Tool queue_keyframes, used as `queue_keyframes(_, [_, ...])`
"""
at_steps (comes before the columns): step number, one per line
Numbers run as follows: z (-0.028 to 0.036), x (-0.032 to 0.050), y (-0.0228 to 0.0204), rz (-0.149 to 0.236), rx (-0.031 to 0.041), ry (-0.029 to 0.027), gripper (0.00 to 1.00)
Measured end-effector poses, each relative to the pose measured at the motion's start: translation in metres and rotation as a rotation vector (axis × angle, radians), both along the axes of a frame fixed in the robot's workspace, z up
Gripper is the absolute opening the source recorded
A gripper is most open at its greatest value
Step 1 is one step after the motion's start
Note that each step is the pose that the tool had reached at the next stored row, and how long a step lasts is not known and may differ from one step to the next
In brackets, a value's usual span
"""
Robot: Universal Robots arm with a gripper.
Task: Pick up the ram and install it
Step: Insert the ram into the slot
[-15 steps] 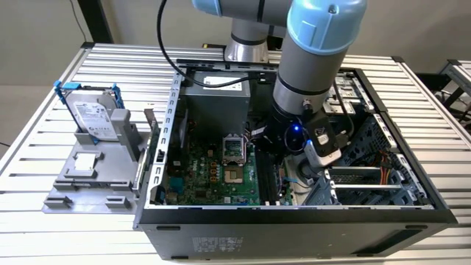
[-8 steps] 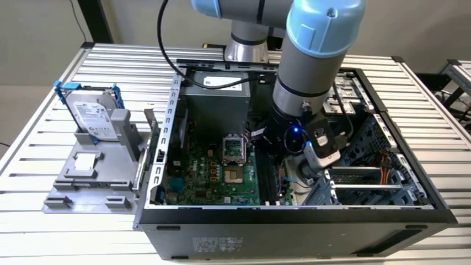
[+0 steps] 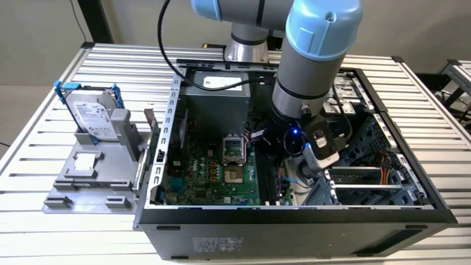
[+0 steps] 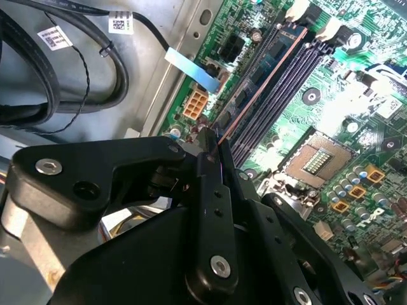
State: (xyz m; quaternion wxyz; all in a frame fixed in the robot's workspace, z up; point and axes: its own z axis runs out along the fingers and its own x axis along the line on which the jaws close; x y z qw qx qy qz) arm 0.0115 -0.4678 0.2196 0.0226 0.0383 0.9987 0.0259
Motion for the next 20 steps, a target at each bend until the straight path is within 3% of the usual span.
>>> queue_keyframes(16, [-0.0049,-0.001,0.0,-0.002,-0.0001,0.0002,0.0])
queue_keyframes(20, [-0.0049,-0.001,0.0001,-0.001,0.0002,0.004,0.0])
